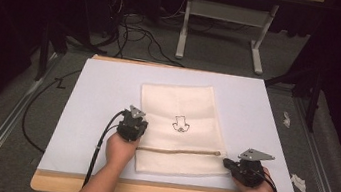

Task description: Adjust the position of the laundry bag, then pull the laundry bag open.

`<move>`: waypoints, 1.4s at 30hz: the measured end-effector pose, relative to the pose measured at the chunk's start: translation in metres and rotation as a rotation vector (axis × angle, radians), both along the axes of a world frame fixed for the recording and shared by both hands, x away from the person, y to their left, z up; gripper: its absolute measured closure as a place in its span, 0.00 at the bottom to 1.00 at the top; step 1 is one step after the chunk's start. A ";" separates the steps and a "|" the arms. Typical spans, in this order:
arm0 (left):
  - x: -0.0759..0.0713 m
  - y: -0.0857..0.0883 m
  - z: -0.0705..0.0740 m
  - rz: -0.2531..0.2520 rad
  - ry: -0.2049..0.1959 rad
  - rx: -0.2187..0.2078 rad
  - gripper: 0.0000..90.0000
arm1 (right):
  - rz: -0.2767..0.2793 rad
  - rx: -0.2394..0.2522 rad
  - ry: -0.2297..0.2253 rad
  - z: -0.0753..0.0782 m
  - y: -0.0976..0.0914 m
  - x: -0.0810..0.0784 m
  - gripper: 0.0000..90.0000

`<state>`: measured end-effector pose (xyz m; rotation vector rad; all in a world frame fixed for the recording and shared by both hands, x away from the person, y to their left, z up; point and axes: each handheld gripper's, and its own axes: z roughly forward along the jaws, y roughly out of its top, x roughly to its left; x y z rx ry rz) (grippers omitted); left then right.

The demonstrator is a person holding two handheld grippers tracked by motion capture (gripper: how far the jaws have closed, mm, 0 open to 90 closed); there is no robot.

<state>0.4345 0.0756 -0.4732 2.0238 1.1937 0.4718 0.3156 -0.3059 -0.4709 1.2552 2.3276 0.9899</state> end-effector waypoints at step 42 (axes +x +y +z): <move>-0.094 0.057 0.021 -0.101 -0.184 -0.207 0.30 | -0.066 0.038 0.018 -0.002 0.009 0.017 0.92</move>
